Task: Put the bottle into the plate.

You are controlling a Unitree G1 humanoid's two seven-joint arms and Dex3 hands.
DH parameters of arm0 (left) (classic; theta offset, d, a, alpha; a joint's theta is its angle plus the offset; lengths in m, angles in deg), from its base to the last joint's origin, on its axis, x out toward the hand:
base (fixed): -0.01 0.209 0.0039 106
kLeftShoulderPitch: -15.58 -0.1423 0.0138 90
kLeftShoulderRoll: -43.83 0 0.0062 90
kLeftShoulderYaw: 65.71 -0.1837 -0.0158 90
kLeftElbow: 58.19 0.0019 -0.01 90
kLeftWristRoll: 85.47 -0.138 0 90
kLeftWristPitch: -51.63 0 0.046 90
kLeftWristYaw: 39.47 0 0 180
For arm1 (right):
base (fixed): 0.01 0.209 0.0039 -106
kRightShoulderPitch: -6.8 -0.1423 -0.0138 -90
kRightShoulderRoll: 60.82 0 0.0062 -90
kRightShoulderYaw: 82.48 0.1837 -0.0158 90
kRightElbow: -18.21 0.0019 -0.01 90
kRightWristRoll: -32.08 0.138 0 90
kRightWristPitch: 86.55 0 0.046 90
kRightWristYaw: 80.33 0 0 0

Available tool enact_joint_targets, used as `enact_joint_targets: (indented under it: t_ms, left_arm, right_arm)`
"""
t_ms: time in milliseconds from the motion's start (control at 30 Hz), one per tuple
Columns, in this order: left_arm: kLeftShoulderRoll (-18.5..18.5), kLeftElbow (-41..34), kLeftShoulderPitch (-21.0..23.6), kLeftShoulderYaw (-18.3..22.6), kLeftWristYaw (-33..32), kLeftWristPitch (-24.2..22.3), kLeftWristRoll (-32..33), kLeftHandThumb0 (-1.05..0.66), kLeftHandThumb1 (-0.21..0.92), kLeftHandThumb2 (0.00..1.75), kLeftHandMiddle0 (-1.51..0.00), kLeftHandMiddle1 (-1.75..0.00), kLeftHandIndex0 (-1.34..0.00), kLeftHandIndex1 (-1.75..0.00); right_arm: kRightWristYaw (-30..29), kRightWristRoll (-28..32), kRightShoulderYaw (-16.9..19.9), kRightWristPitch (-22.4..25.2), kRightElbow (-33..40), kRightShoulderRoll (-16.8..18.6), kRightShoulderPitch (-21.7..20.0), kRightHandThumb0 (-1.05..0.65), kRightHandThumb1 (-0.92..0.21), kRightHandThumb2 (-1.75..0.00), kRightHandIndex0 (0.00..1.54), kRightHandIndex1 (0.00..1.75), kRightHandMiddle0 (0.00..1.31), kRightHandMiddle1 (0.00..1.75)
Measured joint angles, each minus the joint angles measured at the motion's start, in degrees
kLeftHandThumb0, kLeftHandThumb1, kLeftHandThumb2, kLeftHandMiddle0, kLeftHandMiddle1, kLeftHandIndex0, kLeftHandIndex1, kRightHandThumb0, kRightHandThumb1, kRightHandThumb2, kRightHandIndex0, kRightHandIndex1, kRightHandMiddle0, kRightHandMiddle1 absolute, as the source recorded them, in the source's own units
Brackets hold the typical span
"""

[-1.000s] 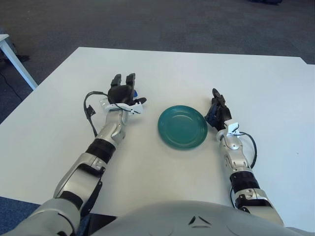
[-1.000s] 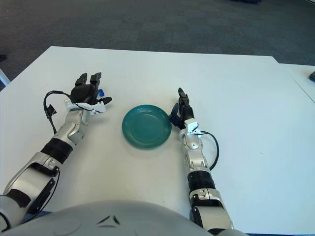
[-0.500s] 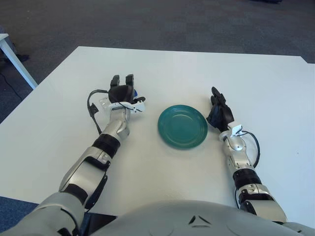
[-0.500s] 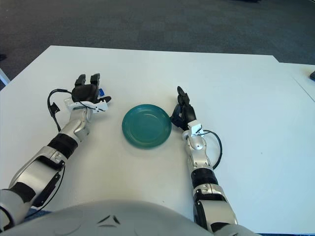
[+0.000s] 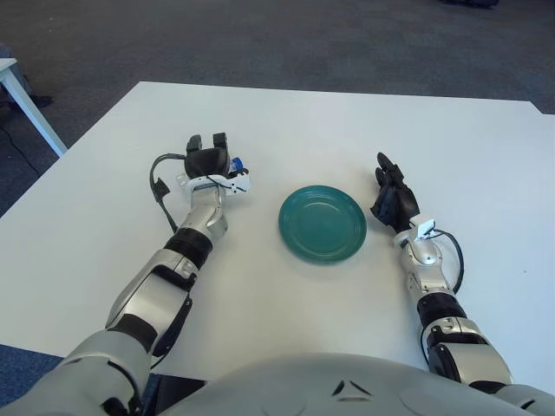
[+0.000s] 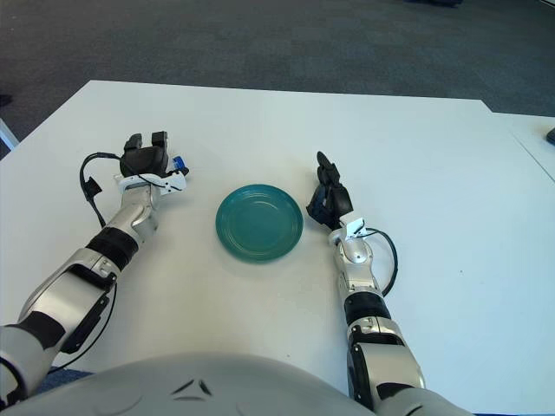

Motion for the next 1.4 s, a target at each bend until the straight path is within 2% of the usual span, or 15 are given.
enact_joint_targets:
  t_ms: [733,1133,1400]
  left_arm:
    - [-2.51,5.85,0.01,0.65,-3.14,2.04,3.36,-1.05,0.92,0.67,-0.33,0.0,0.0,-0.78]
    - [-2.51,6.43,-0.63,0.63,-5.27,2.5,3.97,-1.05,0.92,0.66,-0.35,-0.01,0.0,-0.82]
    - [-1.4,11.59,0.08,0.6,-9.45,3.94,4.0,-1.05,0.92,0.67,-0.35,-0.01,0.0,-0.81]
  right_arm:
    - [0.01,0.7,1.57,0.61,-0.4,-1.42,0.09,-1.0,-0.92,-1.19,0.0,0.0,0.0,0.19]
    - [0.38,2.11,1.92,0.6,-0.56,-2.07,0.2,-1.0,-0.92,-1.19,0.0,0.0,0.0,0.16]
    - [0.56,2.53,2.84,0.72,-0.52,-2.91,0.68,-1.0,-0.92,-1.17,0.02,0.01,0.0,0.13]
